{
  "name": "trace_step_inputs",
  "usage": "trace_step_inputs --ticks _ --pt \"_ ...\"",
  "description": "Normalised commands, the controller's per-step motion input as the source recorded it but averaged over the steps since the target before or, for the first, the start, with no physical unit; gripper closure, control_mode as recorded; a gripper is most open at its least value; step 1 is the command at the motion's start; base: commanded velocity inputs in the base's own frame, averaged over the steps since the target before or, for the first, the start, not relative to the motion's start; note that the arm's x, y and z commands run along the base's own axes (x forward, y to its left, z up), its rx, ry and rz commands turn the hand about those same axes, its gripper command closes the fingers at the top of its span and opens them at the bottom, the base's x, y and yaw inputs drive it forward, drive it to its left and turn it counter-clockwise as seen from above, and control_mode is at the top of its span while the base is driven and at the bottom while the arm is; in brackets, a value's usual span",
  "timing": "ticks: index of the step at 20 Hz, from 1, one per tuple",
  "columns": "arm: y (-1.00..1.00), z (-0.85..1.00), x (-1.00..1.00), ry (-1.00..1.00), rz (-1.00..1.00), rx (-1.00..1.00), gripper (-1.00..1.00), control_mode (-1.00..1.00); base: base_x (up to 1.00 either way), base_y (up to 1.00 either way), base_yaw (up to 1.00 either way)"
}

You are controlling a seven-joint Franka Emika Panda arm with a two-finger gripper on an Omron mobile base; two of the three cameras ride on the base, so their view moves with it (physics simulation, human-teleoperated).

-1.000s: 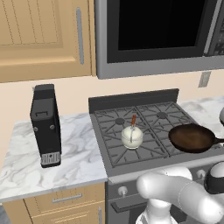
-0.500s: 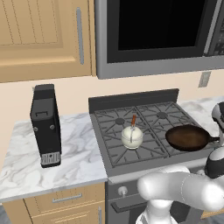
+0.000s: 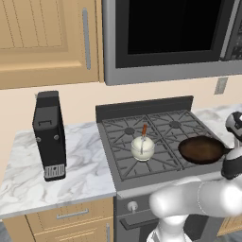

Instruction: Pick the pan from the cabinet and place it on the stove. Then turn on the stove burner for the pan.

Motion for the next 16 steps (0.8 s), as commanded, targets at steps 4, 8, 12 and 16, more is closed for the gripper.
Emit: trace_step_inputs --ticks 4,8,12,16 --pt "-0.11 -0.28 0.2 0.0 0.0 0.0 1.0 -1.0 0.0 0.0 0.0" --pt "-0.02 -0.26 0.29 0.0 0.0 0.0 1.0 -1.0 0.0 0.0 0.0" --pt "-0.03 -0.15 0.25 0.02 0.0 0.0 1.0 -1.0 0.0 0.0 0.0" --pt "0.0 -0.1 0.32 0.04 0.0 0.0 1.0 -1.0 0.0 0.0 0.0"
